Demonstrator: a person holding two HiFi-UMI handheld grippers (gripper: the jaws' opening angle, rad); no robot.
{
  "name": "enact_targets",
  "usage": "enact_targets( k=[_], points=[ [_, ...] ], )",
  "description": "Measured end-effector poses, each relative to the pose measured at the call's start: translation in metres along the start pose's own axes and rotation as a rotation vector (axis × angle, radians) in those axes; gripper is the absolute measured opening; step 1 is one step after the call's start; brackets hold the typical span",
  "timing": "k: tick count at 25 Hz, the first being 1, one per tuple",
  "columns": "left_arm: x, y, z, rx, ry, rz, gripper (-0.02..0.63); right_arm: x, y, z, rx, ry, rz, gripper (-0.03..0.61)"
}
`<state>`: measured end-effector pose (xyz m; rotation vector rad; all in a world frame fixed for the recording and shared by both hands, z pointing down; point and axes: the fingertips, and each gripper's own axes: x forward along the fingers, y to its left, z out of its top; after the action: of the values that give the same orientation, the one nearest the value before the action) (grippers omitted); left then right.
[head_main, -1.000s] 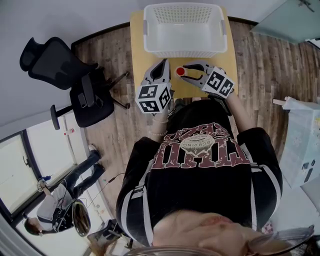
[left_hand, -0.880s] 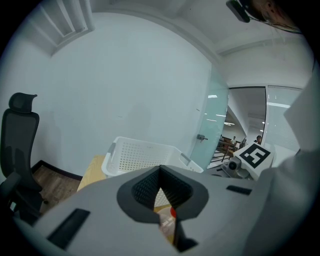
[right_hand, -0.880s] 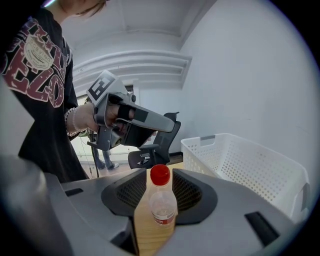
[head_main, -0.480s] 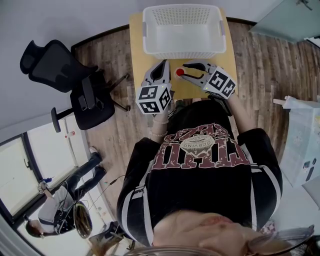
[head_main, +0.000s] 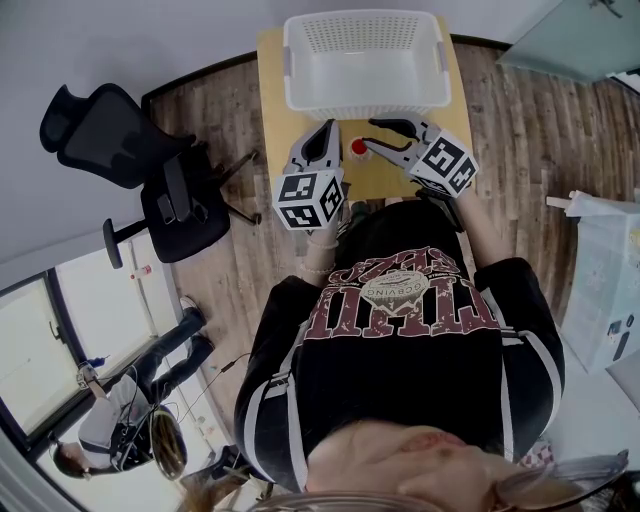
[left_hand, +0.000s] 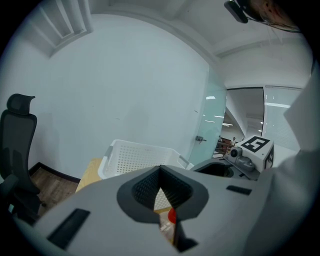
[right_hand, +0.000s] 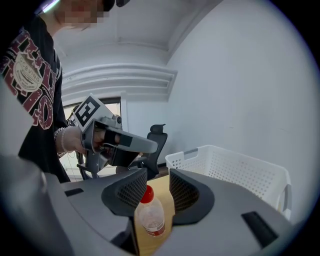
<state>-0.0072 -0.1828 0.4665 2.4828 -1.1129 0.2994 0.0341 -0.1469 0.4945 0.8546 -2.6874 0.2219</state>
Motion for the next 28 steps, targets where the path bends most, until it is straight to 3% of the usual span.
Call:
enact_targets(
  k=[6,14,28],
  points=[
    [0.000,-0.007,0.006,0.016,-0.014,-0.011,0.041,-0.003,-0.005,0.009,0.017,-0.028,-0.024,0.148],
    [-0.001,-0.014,0.014,0.018,-0.042,-0.036,0.040,-0.007,-0.014,0.023,0.040,-0.075,-0.078,0.083],
    [0.007,-0.040,0.024,0.048,-0.065,-0.108,0.040,-0.032,-0.044,0.038,0.136,-0.181,-0.252,0.037]
  ],
)
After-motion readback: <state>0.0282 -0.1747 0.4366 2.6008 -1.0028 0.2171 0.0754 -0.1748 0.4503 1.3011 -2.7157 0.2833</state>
